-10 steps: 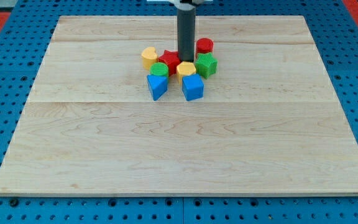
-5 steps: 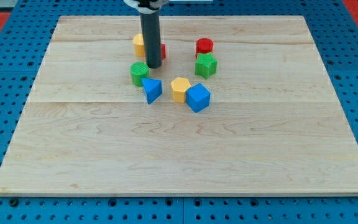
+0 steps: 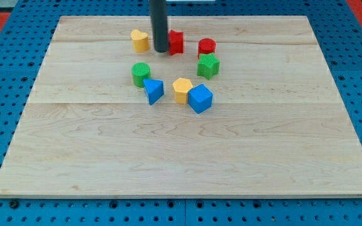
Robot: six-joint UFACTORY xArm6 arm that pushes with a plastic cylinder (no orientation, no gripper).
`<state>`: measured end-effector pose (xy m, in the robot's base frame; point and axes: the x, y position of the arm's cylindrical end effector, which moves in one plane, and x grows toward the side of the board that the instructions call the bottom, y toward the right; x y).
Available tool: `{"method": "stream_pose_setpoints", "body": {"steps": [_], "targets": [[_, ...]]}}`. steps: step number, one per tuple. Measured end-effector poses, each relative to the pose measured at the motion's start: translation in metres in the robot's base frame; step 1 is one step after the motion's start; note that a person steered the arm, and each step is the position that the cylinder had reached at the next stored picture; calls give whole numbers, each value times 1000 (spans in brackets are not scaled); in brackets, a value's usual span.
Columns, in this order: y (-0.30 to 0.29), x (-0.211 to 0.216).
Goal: Place the red star to the left above the red circle
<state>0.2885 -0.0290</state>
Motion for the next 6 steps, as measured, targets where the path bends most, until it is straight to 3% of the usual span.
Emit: {"method": "stream_pose_setpoints", "body": {"steps": [1, 4, 5, 6], "targets": [[21, -20], [4, -41], [-26, -45], [-15, -46]]}}
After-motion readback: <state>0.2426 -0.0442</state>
